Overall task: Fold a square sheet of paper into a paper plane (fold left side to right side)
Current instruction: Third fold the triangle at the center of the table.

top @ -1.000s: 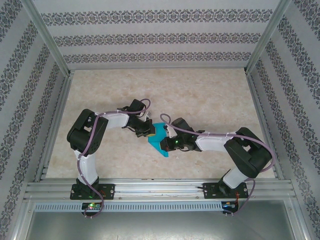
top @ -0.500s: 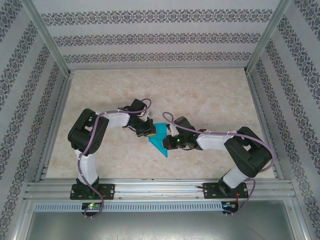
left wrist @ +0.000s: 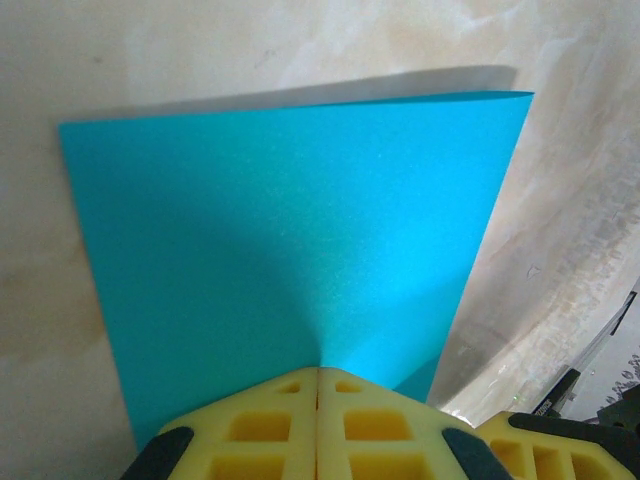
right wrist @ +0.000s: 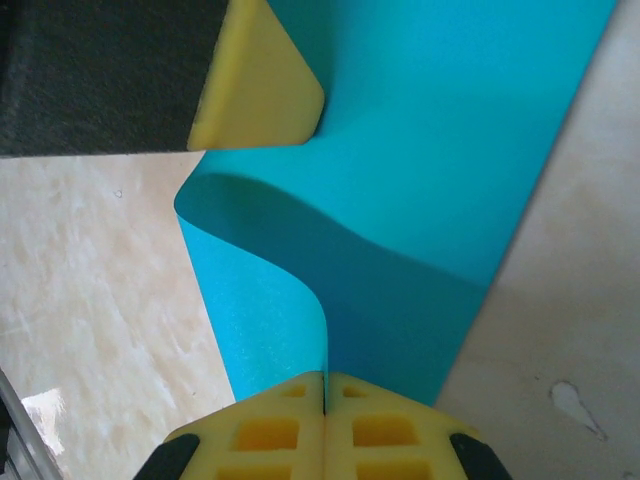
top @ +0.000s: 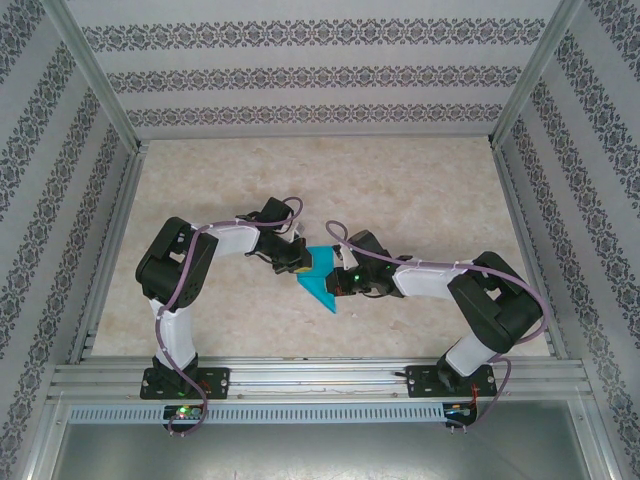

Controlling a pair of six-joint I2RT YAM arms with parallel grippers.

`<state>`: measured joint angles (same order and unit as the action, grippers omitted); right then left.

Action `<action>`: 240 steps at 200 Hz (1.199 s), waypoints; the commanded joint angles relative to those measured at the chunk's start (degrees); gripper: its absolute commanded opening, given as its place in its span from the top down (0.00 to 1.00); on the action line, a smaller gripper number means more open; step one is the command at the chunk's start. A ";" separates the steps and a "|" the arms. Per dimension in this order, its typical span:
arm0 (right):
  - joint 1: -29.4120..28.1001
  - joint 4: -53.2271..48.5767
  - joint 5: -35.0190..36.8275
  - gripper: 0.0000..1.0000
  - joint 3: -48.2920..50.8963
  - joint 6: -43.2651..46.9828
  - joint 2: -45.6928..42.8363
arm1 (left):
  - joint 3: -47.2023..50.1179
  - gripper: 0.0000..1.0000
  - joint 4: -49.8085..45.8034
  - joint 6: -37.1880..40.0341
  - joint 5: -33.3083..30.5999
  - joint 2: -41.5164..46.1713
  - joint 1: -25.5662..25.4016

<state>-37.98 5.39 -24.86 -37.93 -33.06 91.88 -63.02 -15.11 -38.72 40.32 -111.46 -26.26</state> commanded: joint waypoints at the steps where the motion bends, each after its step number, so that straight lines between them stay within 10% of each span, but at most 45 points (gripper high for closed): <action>1: 0.53 -0.95 0.96 1.00 -1.61 0.96 1.26 | 0.50 0.93 -3.08 1.02 -2.79 -2.36 -0.81; 137: 0.53 -2.22 1.70 1.00 -1.43 1.26 2.85 | 1.01 0.92 -2.73 0.84 -2.87 -2.31 -0.82; 240: 0.53 -4.86 2.27 1.00 -1.01 1.58 4.54 | -5.88 0.71 -5.11 2.74 -4.98 3.46 0.23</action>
<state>-37.98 4.05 -24.47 -39.03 -32.67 94.78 -66.48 -17.23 -37.95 38.61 -111.46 -26.61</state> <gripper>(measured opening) 0.046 0.282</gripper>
